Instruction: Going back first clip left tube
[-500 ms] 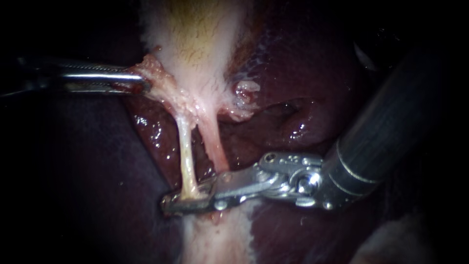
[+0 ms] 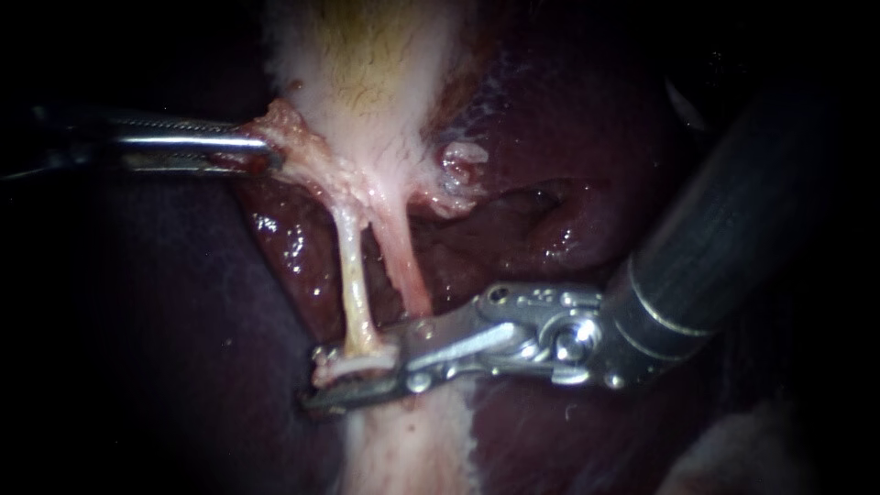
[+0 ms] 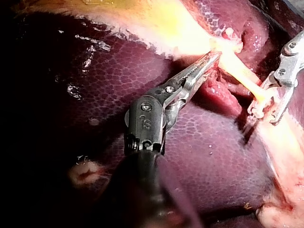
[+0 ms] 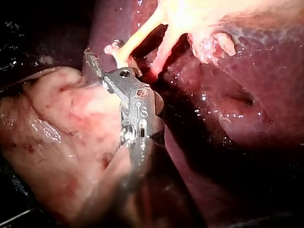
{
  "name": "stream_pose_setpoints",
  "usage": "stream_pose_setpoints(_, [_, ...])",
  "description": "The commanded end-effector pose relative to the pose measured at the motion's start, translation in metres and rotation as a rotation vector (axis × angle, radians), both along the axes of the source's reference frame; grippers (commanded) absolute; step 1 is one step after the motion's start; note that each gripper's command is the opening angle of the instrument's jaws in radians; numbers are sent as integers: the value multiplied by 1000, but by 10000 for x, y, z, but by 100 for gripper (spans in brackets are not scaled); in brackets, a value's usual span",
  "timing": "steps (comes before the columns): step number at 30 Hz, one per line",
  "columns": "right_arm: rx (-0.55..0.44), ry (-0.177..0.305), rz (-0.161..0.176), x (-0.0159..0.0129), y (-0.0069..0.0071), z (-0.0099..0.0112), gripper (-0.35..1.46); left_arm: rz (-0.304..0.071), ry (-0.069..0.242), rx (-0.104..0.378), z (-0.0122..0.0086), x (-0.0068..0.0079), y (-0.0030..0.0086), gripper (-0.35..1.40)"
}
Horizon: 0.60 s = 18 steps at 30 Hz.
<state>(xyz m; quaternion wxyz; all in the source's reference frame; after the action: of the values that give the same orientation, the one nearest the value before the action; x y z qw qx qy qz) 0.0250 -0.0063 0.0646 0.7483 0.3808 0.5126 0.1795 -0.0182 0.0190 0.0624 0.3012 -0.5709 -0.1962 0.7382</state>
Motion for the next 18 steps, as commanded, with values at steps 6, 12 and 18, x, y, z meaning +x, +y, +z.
stream_pose_setpoints(6, [-117, 1, 61, 0, 12, 15, 49, 0, 0, 0, 0, 0, 0, -35])
stream_pose_setpoints(12, [-167, 1, 82, -11, 22, 29, 50, 0, 0, 0, 0, 0, -1, -35])
stream_pose_setpoints(18, [-189, 8, 78, -20, 27, 35, 50, 0, 0, 0, 0, 0, -1, -35])
